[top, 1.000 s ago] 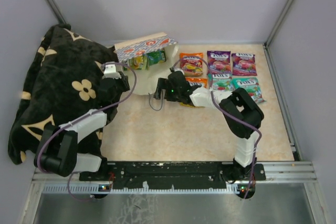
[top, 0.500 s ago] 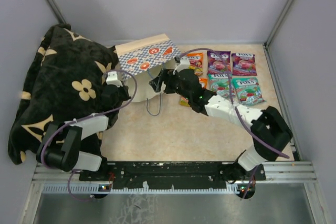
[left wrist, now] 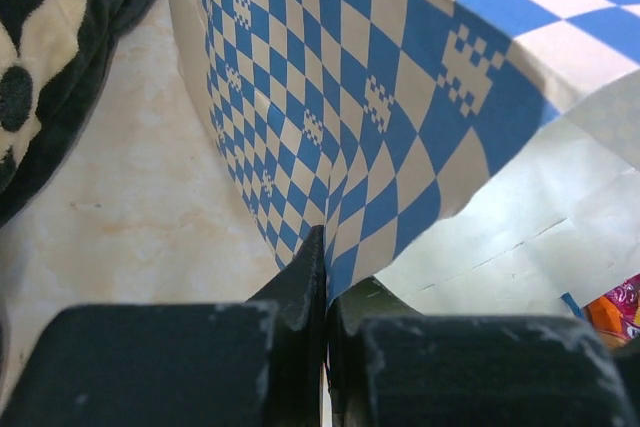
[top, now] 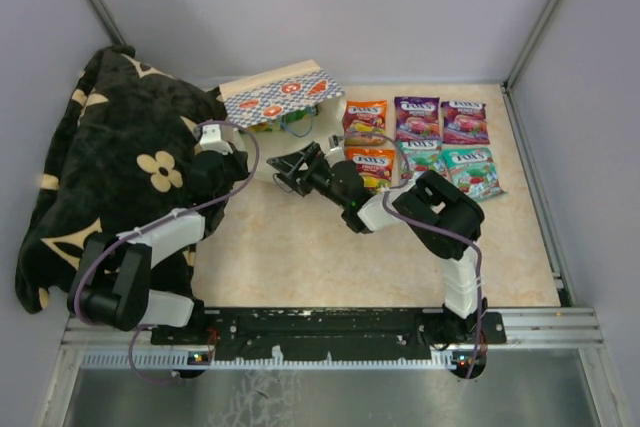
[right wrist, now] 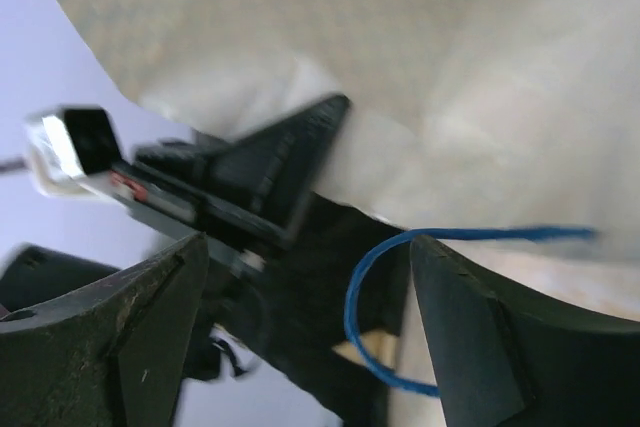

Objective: Take the snacks out of the paper bag
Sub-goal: Adjust the paper bag at the center of the board.

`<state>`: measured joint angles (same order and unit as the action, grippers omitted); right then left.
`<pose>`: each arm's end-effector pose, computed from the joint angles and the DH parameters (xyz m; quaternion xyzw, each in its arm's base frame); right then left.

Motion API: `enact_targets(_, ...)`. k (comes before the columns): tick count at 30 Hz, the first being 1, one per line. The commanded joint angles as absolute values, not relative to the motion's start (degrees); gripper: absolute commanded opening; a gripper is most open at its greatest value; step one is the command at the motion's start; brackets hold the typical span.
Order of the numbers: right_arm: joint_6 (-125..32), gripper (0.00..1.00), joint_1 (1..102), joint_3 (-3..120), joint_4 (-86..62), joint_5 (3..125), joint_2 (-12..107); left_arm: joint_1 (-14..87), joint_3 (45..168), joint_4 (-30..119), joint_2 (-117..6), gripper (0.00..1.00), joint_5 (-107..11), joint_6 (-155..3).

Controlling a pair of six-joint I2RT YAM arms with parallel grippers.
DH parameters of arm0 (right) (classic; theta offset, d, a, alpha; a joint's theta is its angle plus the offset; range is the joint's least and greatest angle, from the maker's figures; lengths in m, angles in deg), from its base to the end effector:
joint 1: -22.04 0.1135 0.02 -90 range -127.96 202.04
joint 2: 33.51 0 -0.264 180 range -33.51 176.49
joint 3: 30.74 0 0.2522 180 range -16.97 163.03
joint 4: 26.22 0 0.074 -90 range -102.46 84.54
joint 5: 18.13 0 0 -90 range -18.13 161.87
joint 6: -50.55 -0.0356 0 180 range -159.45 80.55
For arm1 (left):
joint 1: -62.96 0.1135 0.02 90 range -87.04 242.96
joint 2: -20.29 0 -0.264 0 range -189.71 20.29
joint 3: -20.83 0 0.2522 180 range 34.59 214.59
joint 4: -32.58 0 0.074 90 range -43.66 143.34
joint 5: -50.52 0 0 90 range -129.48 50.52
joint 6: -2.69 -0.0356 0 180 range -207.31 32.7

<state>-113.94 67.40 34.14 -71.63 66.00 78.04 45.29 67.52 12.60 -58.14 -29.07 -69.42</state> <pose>0.2781 0.2868 0.1732 0.1449 0.7000 0.6227 0.3183 0.2766 -0.0814 0.2172 -0.0587 0.7725 -0.1249 0.6198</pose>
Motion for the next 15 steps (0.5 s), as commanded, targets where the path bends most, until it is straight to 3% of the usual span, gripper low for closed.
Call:
enact_targets(1, -130.74, 0.81, 68.01, 41.20, -84.40, 68.33, 82.94, 45.20, 66.99, 10.92, -57.14, 0.00, -31.36, -68.00)
enact_targets(5, -135.92, 0.78, 68.09, 42.72, -74.01, 72.28, 83.93, 45.20, 65.94, 9.80, -56.80, 0.00, -31.71, -67.62)
enact_targets(10, -138.37, 0.86, 68.09, 47.15, -54.09, 76.35, 82.25, 45.23, 64.80, 8.38, -56.22, 0.00, -32.67, -67.08)
enact_targets(15, -136.44, 0.92, 68.05, 59.71, -37.07, 79.94, 85.40, 45.21, 64.52, 8.02, -55.71, 0.00, -34.00, -66.77)
